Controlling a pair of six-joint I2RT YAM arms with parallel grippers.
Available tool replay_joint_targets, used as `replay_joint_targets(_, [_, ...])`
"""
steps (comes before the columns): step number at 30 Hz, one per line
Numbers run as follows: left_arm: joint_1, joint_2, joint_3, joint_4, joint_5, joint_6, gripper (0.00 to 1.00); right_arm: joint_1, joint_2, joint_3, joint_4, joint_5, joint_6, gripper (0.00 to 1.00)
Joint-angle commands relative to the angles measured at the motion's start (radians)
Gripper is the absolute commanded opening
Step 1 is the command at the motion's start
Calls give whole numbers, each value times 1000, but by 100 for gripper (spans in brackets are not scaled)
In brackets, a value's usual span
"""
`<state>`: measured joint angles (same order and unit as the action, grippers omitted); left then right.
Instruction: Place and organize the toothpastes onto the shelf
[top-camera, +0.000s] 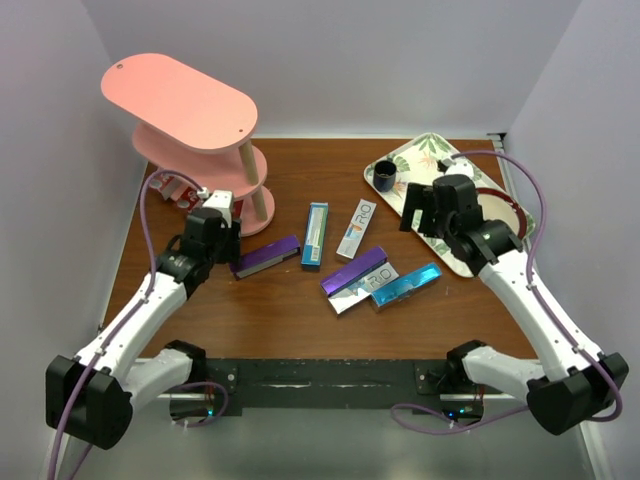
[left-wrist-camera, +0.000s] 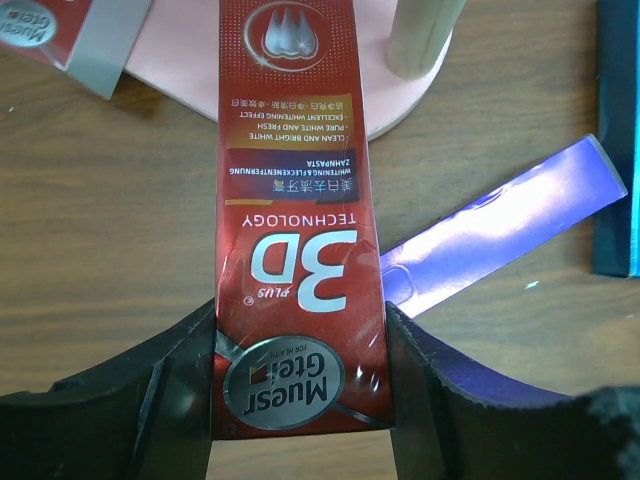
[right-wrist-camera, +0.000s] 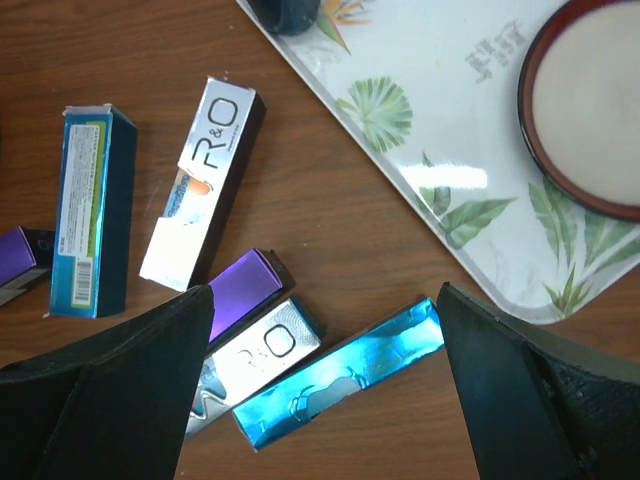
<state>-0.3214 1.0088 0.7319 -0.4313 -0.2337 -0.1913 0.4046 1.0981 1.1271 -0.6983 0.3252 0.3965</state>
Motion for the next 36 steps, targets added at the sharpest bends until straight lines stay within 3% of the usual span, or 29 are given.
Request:
replay_joint_targets(1, [31, -19, -40, 226, 63, 134, 0, -4, -93, -74, 155, -18, -94, 99])
replay_joint_targets(11, [166, 40, -140, 485, 207, 266, 0, -4, -190, -138, 247, -96, -123, 99])
replay_joint_targets(14, [232, 97, -150, 551, 324, 318, 0, -4, -219, -145, 253, -118, -120, 99])
replay_joint_targets(18, [280, 154, -173, 643, 370, 438, 0, -4, -251, -155, 255, -141, -117, 99])
replay_joint_targets(22, [346, 177, -193, 720, 482, 446, 0, -4, -261, -159, 253, -147, -117, 99])
replay_joint_targets(26, [392, 240, -178, 750, 595, 447, 5, -4, -256, -156, 250, -158, -117, 99])
replay_joint_targets(36, [395, 341, -134, 815, 678, 446, 18, -4, -253, -159, 244, -152, -122, 99])
